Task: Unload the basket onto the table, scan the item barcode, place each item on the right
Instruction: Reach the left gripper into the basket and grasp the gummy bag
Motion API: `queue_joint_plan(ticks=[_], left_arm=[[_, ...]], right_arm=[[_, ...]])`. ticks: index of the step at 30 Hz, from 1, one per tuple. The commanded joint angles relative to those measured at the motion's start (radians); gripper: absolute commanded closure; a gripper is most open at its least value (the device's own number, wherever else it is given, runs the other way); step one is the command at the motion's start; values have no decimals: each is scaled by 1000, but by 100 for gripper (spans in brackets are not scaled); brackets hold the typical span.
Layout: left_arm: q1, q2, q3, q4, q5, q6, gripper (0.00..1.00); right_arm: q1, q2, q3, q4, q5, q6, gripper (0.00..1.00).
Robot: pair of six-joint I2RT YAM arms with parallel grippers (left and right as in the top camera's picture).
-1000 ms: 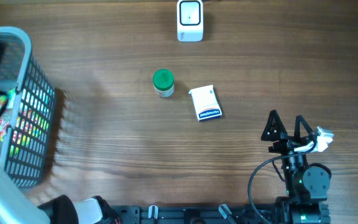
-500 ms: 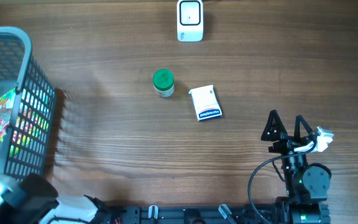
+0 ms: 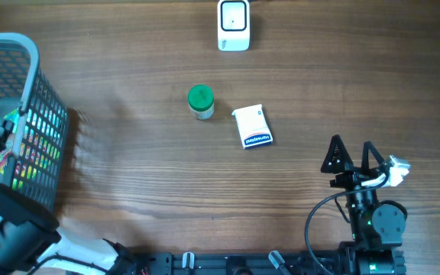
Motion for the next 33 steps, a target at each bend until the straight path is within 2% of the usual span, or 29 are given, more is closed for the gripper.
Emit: queue_joint_plan(ticks=[1, 6, 11, 14, 17, 20, 21, 22, 23, 24, 27, 30, 33], left_arm=[[2, 48, -14, 40, 16, 106, 0], [0, 101, -14, 100, 16, 110, 0], [-26, 175, -14, 102, 31, 211, 0], [-50, 210, -14, 110, 31, 217, 0], [-86, 245, -14, 122, 31, 300, 0], [-116, 269, -14, 132, 30, 315, 0], [-122, 276, -14, 131, 30, 315, 10], [-124, 282, -14, 124, 29, 315, 45], [-122, 284, -14, 109, 27, 315, 92], [-121, 284, -14, 92, 27, 314, 96], [-111, 279, 11, 20, 14, 309, 96], [-90, 241, 98, -97, -97, 171, 96], [-63, 170, 229, -242, -114, 96, 96]], right_arm=[[6, -7, -1, 6, 19, 6, 0], [6, -7, -1, 6, 19, 6, 0], [6, -7, -1, 6, 19, 6, 0], [6, -7, -1, 6, 19, 6, 0], [6, -7, -1, 6, 19, 6, 0], [6, -7, -1, 6, 19, 6, 0], [6, -7, -1, 6, 19, 6, 0], [6, -7, -1, 6, 19, 6, 0], [6, -7, -1, 6, 19, 6, 0], [6, -7, -1, 6, 19, 6, 0], [6, -7, -1, 6, 19, 6, 0], [6, -7, -1, 6, 19, 7, 0], [6, -7, -1, 6, 19, 6, 0]])
